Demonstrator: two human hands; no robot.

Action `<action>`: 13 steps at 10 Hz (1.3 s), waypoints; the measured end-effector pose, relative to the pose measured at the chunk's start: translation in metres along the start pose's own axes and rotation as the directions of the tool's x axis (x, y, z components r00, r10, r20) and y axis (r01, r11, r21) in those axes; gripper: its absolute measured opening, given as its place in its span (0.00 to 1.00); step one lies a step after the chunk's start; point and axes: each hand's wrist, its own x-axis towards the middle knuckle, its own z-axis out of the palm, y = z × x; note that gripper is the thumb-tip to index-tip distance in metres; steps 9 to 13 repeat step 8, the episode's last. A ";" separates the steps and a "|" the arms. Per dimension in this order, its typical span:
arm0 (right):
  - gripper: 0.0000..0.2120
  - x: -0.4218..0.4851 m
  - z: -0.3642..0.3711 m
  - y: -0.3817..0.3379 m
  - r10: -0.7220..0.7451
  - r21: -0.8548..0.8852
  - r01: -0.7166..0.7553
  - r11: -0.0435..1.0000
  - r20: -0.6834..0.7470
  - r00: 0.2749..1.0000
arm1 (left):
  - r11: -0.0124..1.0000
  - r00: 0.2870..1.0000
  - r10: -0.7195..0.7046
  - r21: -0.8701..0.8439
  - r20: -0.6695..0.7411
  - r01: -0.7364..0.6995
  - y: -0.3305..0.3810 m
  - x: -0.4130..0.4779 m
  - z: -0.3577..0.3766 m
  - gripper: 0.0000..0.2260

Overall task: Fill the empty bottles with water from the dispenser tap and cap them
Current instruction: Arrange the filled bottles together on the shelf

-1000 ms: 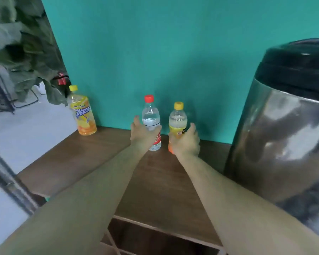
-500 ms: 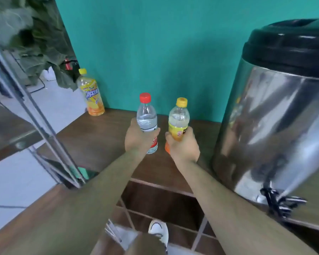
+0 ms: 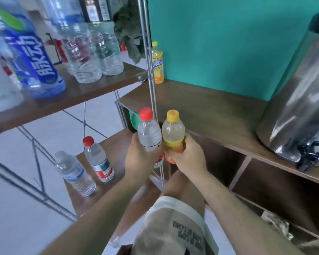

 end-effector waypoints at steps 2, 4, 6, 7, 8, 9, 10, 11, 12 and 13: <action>0.25 0.014 0.077 -0.001 -0.052 0.031 0.049 0.998 0.105 0.993 | 0.993 0.986 -0.117 -0.007 -0.120 0.117 -0.053 0.016 -0.028 0.31; 0.28 0.048 0.143 0.018 0.034 0.017 -0.037 0.999 0.140 0.989 | 0.975 0.964 -0.217 -0.076 -0.153 0.207 -0.081 0.042 -0.020 0.38; 0.17 0.078 0.161 0.025 0.069 -0.044 -0.061 0.997 0.217 0.974 | 0.957 0.943 -0.291 -0.066 -0.159 0.284 -0.102 0.058 0.001 0.39; 0.16 0.088 0.170 0.029 0.055 -0.010 -0.054 0.998 0.228 0.972 | 0.950 0.932 -0.312 -0.079 -0.183 0.302 -0.103 0.064 0.001 0.39; 0.18 0.094 0.177 0.031 0.055 0.002 -0.057 0.998 0.232 0.971 | 0.945 0.931 -0.326 -0.075 -0.165 0.318 -0.102 0.071 -0.001 0.40; 0.18 0.094 0.177 0.031 0.055 0.002 -0.057 0.998 0.232 0.971 | 0.945 0.931 -0.326 -0.075 -0.165 0.318 -0.102 0.071 -0.001 0.40; 0.18 0.094 0.177 0.031 0.055 0.002 -0.057 0.998 0.232 0.971 | 0.945 0.931 -0.326 -0.075 -0.165 0.318 -0.102 0.071 -0.001 0.40; 0.18 0.094 0.177 0.031 0.055 0.002 -0.057 0.998 0.232 0.971 | 0.945 0.931 -0.326 -0.075 -0.165 0.318 -0.102 0.071 -0.001 0.40; 0.18 0.094 0.177 0.031 0.055 0.002 -0.057 0.998 0.232 0.971 | 0.945 0.931 -0.326 -0.075 -0.165 0.318 -0.102 0.071 -0.001 0.40; 0.18 0.094 0.177 0.031 0.055 0.002 -0.057 0.998 0.232 0.971 | 0.945 0.931 -0.326 -0.075 -0.165 0.318 -0.102 0.071 -0.001 0.40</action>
